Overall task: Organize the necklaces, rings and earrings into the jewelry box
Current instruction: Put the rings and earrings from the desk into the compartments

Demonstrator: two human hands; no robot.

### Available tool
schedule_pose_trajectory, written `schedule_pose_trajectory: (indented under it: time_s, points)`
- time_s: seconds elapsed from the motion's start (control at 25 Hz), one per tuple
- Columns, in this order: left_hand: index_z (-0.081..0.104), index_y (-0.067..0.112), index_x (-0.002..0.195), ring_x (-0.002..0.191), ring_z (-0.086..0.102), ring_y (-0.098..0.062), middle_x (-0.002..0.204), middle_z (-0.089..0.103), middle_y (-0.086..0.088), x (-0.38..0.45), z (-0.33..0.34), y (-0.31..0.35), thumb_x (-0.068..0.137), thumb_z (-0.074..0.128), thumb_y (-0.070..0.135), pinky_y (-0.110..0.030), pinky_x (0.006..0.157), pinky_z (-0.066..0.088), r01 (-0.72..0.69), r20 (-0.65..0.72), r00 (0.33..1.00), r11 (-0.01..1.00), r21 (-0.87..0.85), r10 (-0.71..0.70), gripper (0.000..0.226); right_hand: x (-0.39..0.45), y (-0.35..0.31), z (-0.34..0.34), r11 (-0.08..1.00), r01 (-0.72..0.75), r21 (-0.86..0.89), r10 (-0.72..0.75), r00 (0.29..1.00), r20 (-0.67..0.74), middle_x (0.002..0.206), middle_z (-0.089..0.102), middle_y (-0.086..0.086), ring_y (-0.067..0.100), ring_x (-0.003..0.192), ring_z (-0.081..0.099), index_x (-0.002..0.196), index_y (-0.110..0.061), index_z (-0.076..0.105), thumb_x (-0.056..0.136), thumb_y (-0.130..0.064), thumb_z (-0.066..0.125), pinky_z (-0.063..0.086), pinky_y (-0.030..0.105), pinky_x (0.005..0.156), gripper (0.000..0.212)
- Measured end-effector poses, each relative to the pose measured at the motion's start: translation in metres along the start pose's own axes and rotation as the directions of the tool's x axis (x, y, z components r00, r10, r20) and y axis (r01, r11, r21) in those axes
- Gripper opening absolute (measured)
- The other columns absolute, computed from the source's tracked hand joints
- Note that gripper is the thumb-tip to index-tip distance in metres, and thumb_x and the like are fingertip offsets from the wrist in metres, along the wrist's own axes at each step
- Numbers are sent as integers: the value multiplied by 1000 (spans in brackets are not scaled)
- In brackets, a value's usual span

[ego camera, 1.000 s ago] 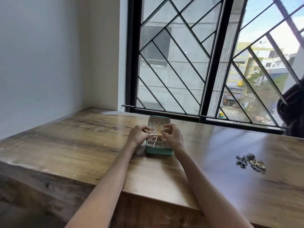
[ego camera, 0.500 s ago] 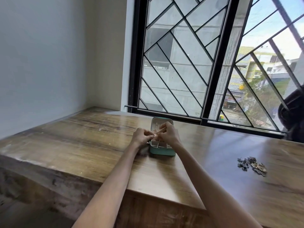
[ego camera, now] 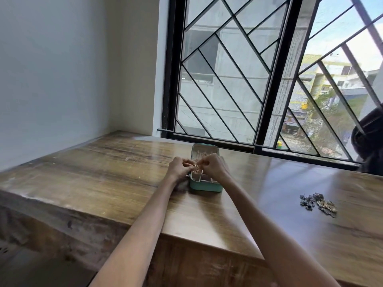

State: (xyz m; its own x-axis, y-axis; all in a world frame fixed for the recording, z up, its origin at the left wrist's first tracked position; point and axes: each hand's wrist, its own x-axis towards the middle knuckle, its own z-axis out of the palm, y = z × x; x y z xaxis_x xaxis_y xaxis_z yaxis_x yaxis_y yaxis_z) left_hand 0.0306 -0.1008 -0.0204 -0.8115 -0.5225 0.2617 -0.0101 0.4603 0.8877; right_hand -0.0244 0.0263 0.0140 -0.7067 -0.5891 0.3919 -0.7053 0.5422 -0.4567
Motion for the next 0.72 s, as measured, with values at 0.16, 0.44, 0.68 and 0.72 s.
schedule_pose_trajectory:
  time_s: [0.16,0.44,0.68,0.72]
  points:
    - [70,4,97,88,66,-24,98,71,-19,-2,0,2,78,71,4,-38,85,55,-19,-6,1000,1000,21,19,19,1,1,1,999,-35,-20,34,999,-37,98,74,4,17,85,65,97,-19,75,86,-17,63,43,26,63,17]
    - [71,5,103,104,63,-22,108,70,-13,-7,-1,10,86,62,8,-25,89,44,-136,30,991,964,226,133,19,-1,9,6,996,-60,-70,57,997,-49,103,70,1,20,100,61,93,-29,75,82,-18,62,38,25,65,21]
    - [70,11,106,102,63,-24,114,67,-12,-9,1,11,89,58,10,-28,89,47,-196,-24,977,936,291,212,21,-9,18,6,999,-40,-6,39,991,-130,105,64,3,22,107,54,96,-27,73,83,-21,63,42,29,76,18]
    - [68,11,109,102,61,-25,115,64,-13,-10,2,13,90,56,10,-29,90,47,-213,-58,970,937,277,238,23,-12,20,3,999,-35,0,35,986,-160,106,64,4,22,107,54,97,-26,73,84,-19,61,43,30,78,19]
